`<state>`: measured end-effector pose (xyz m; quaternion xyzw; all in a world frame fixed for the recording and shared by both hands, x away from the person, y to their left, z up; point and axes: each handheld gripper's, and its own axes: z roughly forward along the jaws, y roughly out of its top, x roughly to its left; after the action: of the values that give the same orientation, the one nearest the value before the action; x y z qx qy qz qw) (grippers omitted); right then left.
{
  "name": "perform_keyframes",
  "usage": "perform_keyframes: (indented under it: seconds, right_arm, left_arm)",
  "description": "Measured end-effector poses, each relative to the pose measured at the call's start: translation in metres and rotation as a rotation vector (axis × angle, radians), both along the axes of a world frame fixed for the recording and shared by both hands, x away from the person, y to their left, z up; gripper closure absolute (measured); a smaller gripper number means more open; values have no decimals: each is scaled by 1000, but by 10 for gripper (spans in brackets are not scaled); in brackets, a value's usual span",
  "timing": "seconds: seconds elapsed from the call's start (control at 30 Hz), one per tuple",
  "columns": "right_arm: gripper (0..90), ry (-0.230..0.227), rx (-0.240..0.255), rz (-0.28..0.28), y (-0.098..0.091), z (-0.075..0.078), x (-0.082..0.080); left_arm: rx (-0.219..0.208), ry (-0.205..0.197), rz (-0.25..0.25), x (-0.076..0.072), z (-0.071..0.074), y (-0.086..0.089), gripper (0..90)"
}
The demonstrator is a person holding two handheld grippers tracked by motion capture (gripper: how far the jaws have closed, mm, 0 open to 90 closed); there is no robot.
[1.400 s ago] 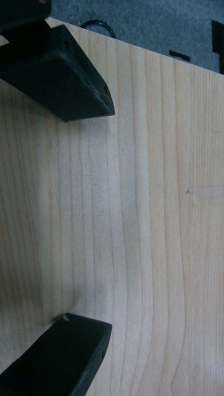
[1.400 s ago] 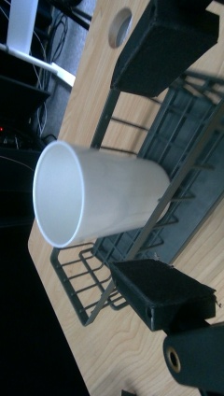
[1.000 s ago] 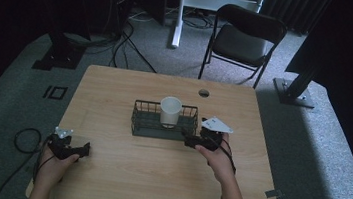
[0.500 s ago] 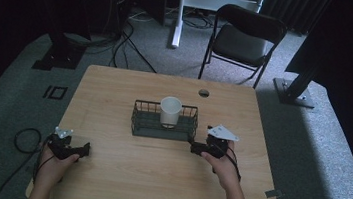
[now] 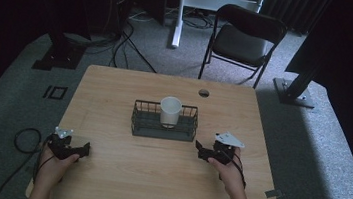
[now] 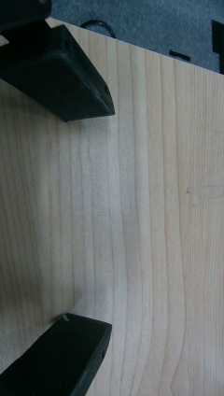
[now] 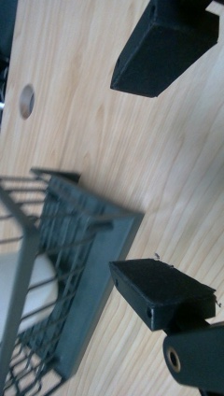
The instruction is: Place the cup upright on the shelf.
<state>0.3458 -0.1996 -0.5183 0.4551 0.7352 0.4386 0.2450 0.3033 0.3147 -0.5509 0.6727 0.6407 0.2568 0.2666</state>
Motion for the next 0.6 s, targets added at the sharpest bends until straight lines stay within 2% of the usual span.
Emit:
perform_keyframes:
  seconds: [0.47,0.6]
  right_arm:
    - [114,37,-12,-103,-34,-13,-4]
    - [113,45,-35,-132,-44,-15,-3]
  left_arm:
    - [0,0,0,0,0,0,10]
    - [0,0,0,0,0,0,10]
